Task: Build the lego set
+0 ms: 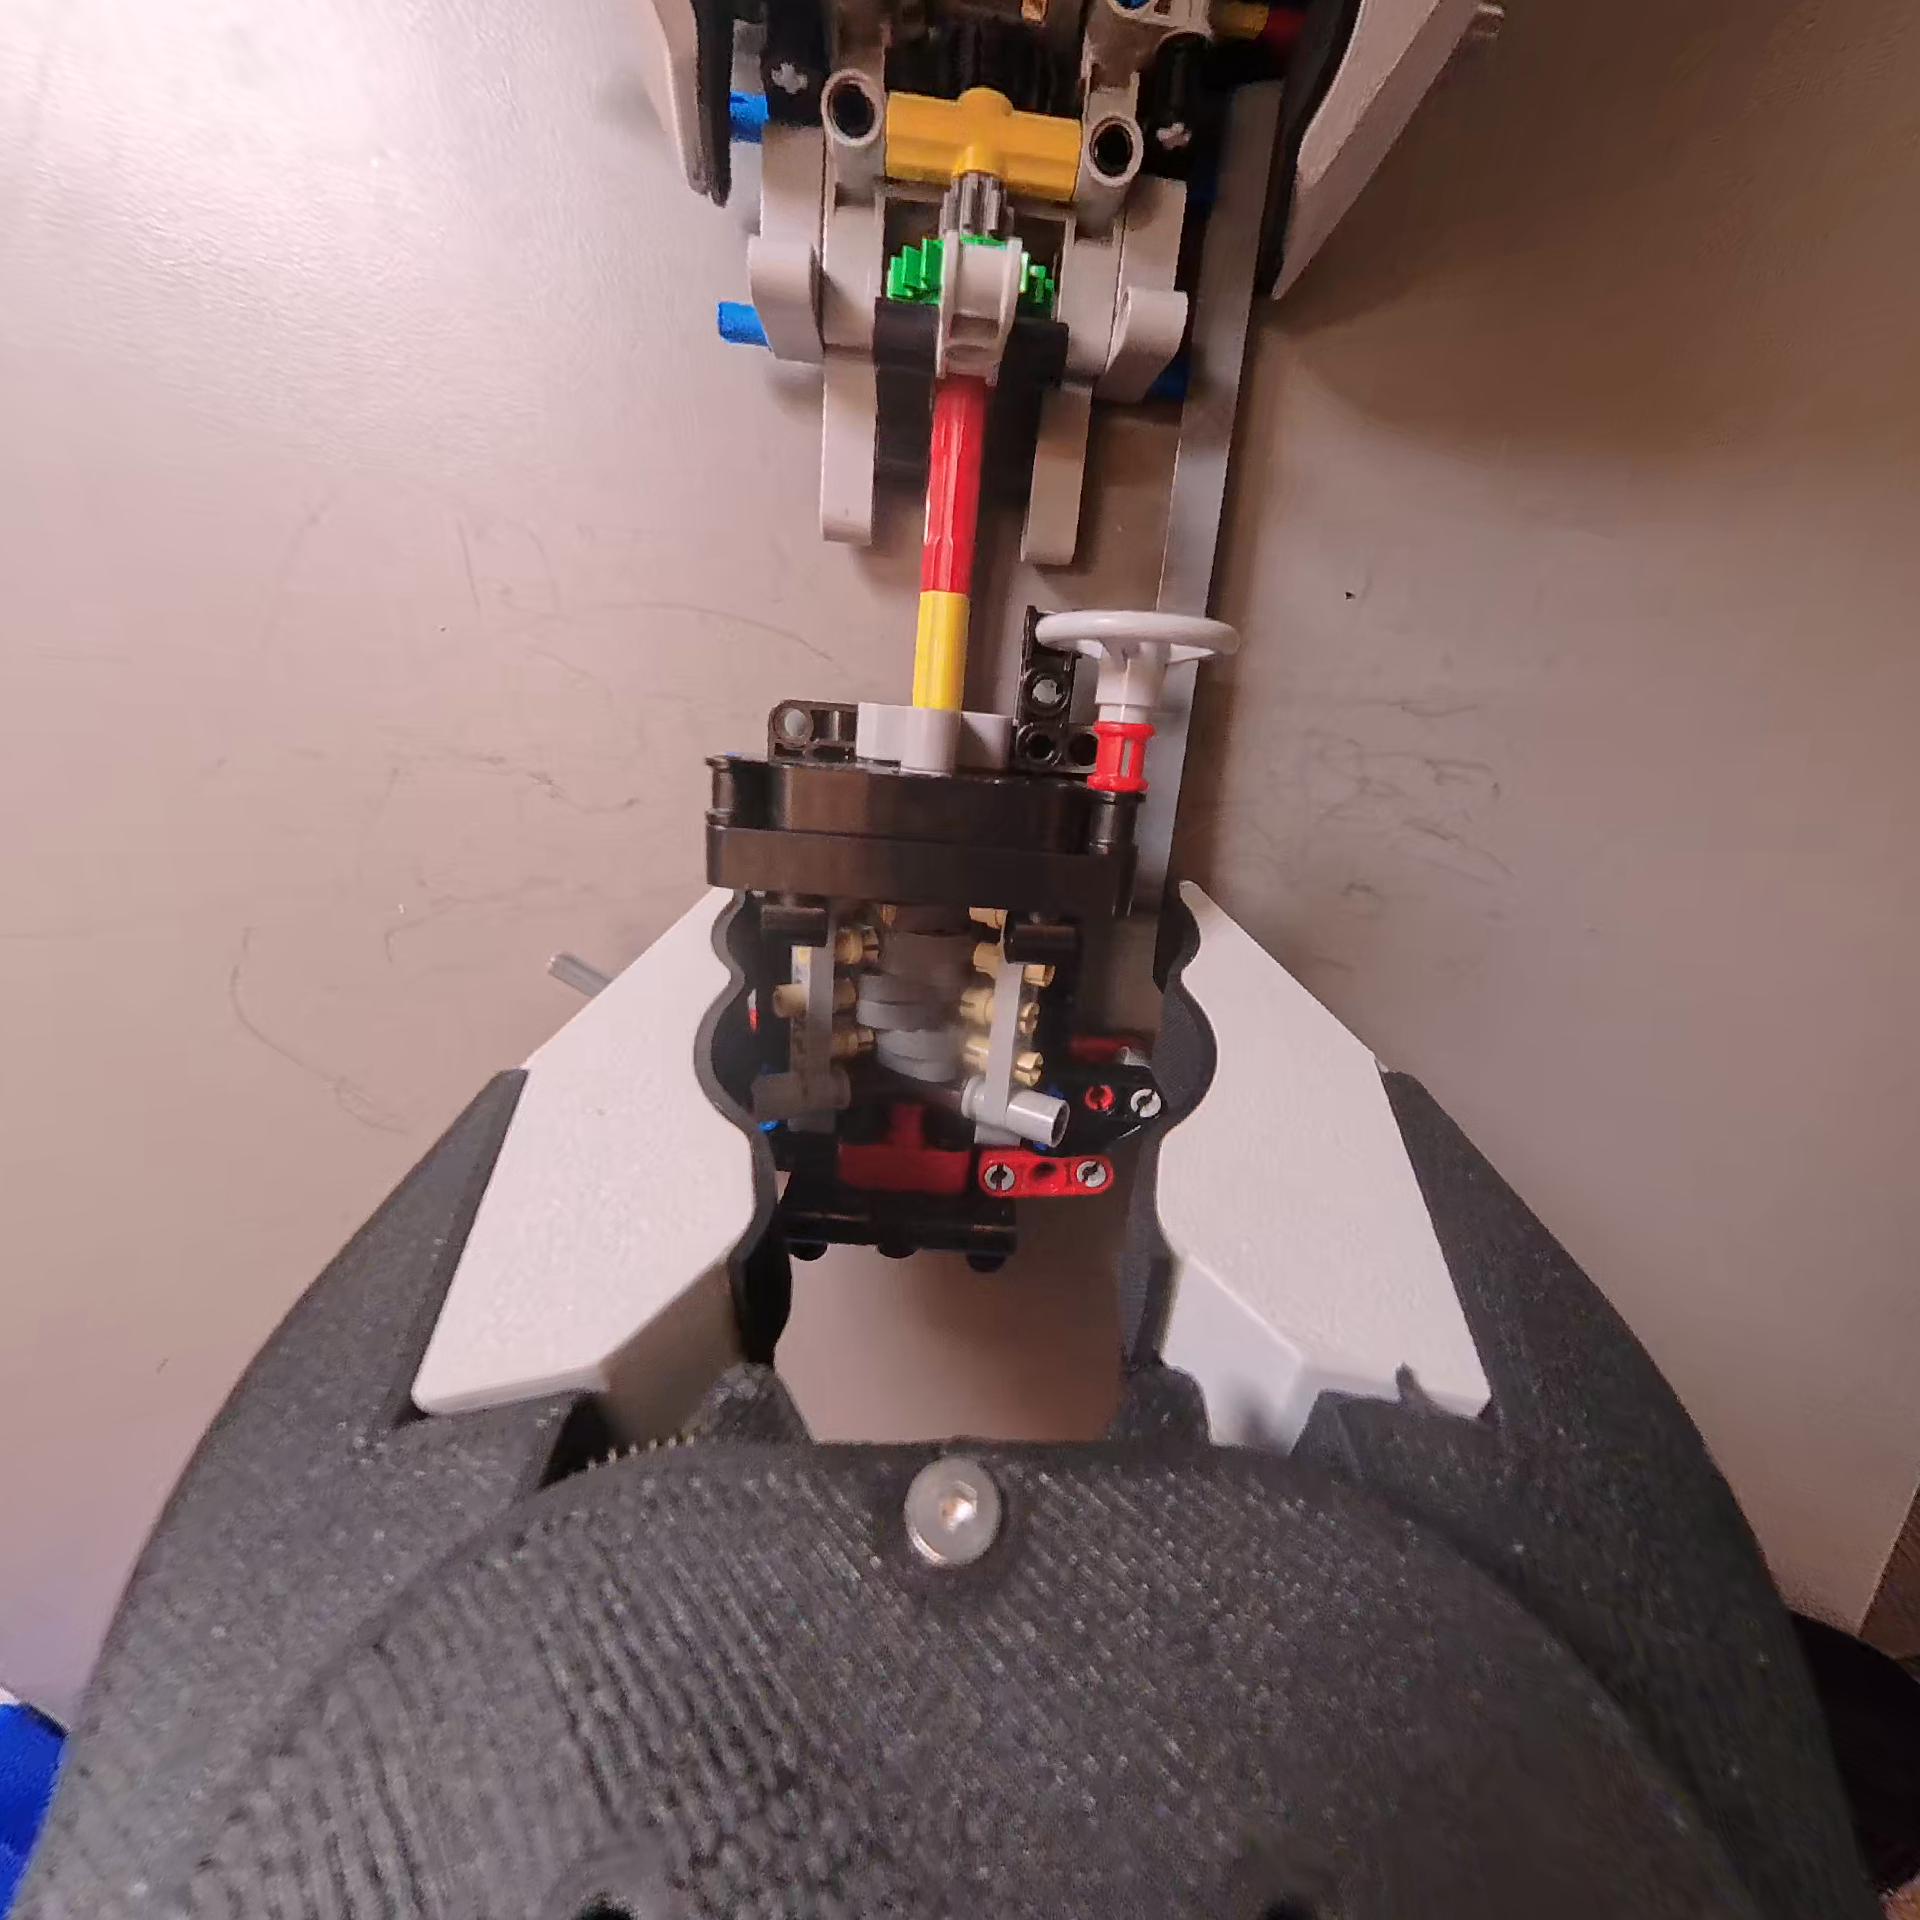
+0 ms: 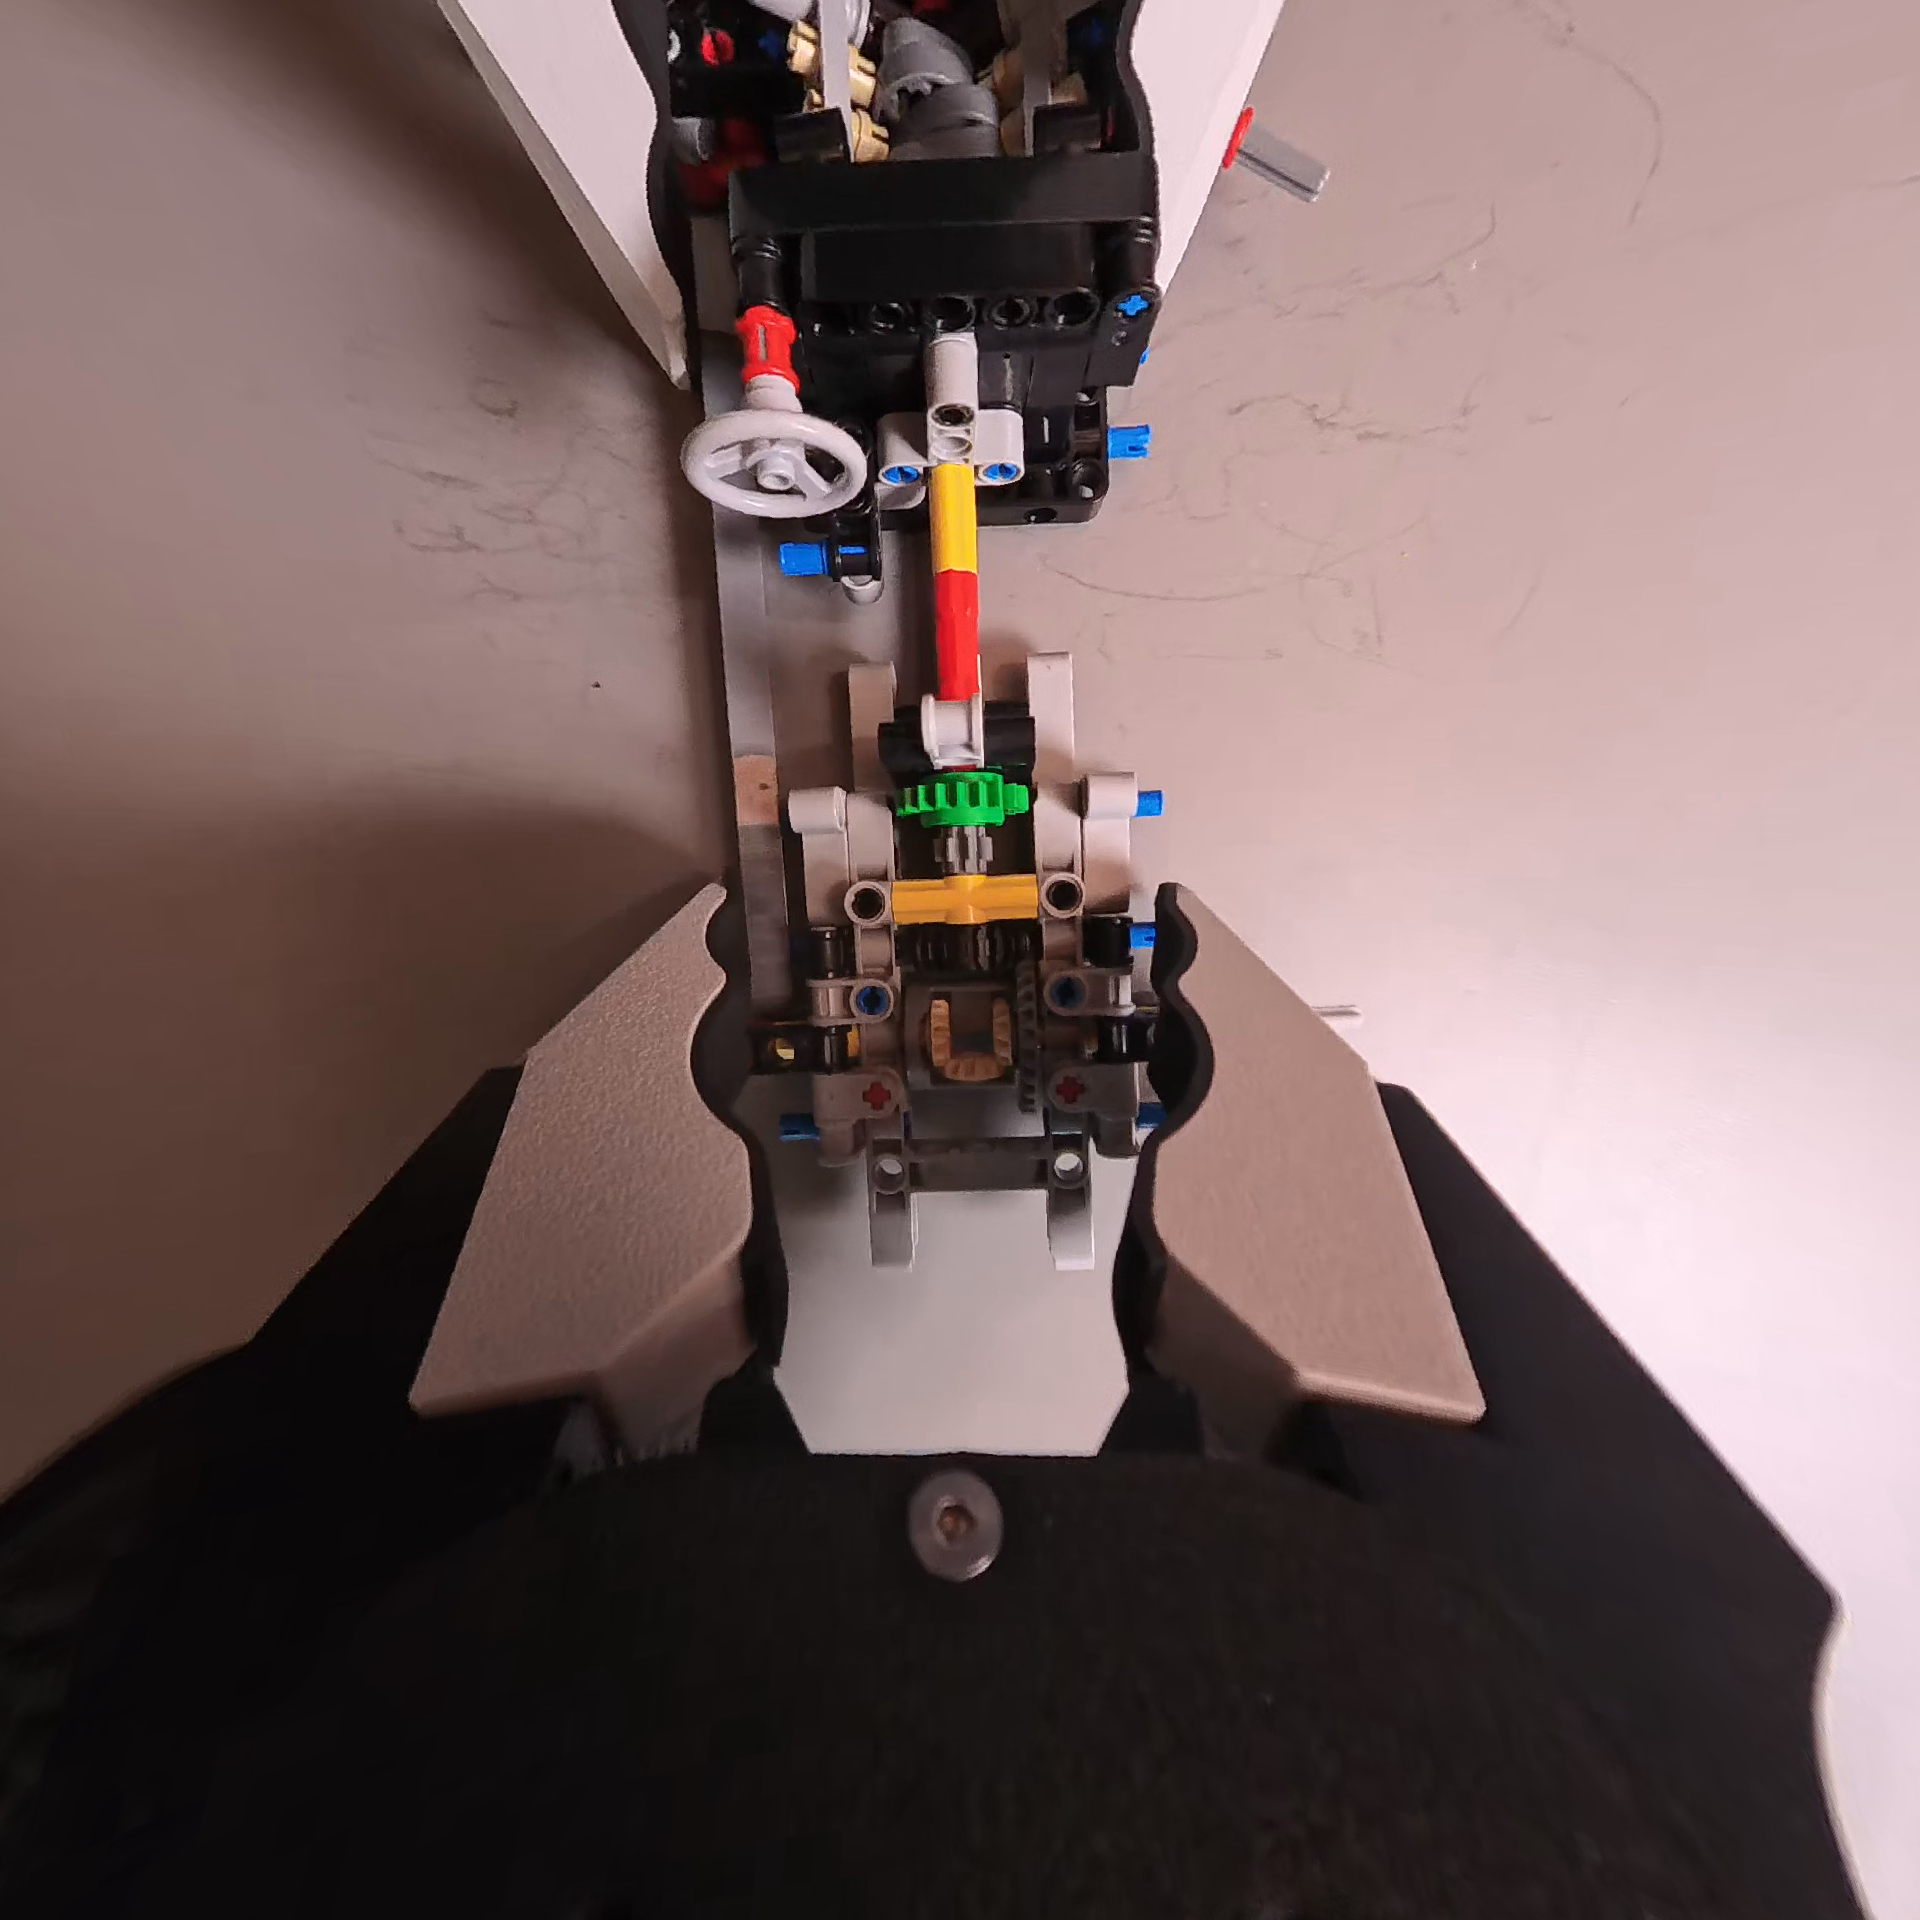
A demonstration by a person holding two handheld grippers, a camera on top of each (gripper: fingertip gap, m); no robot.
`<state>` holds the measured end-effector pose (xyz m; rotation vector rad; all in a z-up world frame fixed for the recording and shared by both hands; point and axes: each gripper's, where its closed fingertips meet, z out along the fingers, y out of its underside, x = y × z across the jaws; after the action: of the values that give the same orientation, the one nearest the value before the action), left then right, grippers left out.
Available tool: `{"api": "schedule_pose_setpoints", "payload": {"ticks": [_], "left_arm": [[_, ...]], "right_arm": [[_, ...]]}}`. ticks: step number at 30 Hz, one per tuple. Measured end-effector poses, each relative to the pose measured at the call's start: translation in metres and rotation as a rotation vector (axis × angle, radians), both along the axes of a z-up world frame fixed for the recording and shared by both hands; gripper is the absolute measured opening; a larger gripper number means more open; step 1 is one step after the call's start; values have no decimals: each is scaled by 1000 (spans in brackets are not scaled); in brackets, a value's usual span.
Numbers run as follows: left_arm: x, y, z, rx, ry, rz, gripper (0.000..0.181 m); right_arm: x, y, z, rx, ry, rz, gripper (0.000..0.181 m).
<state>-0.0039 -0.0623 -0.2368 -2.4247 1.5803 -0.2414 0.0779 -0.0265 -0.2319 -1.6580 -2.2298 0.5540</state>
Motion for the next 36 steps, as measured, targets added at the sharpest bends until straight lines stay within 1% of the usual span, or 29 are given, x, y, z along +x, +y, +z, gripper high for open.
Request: {"api": "schedule_pose_setpoints", "payload": {"ticks": [1, 2, 4, 6, 9, 11, 20, 24, 30, 36], "left_arm": [[0, 0, 0, 2, 0, -1, 77], [0, 0, 0, 4, 1, -3, 77], [1, 0, 0, 12, 2, -11, 78], [1, -2, -1, -1, 1, -18, 86], [1, -1, -1, -4, 3, -25, 84], [0, 1, 0, -3, 1, -20, 77], [0, 2, 0, 0, -1, -31, 75], [-1, 2, 0, -7, 3, -40, 75], [-1, 2, 0, -30, -5, -41, 76], [-1, 3, -1, -18, 2, -48, 76]], "right_arm": [[0, 0, -1, 3, -2, 3, 76], [0, -1, -2, 3, -5, 13, 73], [0, -2, -4, 18, -10, 8, 75], [0, -2, -4, 17, -9, 3, 75], [0, -2, -4, 9, -7, -2, 75], [0, -2, -4, 9, -7, 1, 75], [-1, -2, -4, -16, 0, 12, 75], [0, -3, -3, -65, -6, 12, 75], [0, -3, -1, -88, -17, 18, 74], [1, -2, -2, -68, -16, 22, 74]]}}
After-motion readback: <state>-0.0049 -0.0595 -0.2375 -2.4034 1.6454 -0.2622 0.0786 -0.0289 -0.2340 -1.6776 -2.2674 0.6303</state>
